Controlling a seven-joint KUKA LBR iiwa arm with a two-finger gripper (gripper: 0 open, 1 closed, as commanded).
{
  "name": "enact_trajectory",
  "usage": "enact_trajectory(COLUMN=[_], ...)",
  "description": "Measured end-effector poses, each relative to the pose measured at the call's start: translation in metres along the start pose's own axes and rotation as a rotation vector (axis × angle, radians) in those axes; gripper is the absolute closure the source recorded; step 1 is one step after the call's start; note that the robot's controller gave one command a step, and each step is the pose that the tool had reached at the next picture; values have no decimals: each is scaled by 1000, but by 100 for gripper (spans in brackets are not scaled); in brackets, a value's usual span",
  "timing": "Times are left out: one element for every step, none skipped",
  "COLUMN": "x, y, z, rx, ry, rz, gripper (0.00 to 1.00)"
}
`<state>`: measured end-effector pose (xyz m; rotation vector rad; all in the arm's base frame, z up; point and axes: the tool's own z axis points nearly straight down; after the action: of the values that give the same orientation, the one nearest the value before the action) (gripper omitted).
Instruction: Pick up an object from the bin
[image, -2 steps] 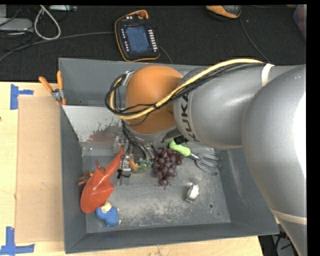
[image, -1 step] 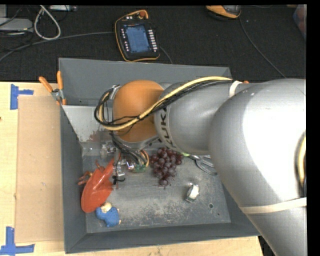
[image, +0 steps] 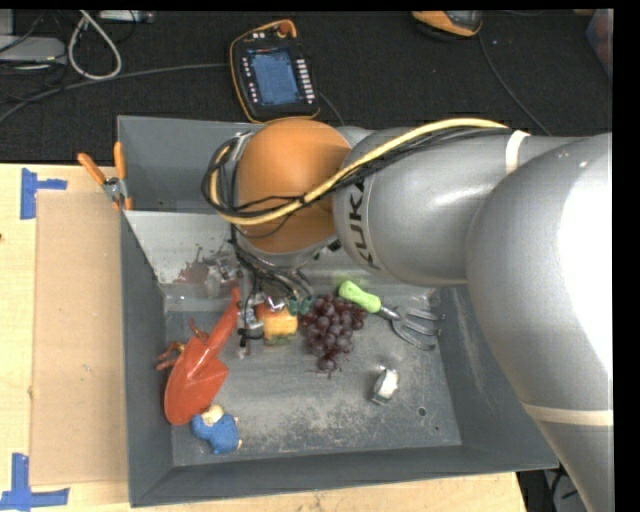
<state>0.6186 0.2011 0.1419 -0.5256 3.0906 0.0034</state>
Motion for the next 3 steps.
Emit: enact_trajectory(x=[7, -9, 6], y=[1, 16, 2], z=[70, 72, 71], rx=[-1, -1, -1], ry=[22, -2, 21], rz=[76, -347, 53], gripper=[0, 0, 100])
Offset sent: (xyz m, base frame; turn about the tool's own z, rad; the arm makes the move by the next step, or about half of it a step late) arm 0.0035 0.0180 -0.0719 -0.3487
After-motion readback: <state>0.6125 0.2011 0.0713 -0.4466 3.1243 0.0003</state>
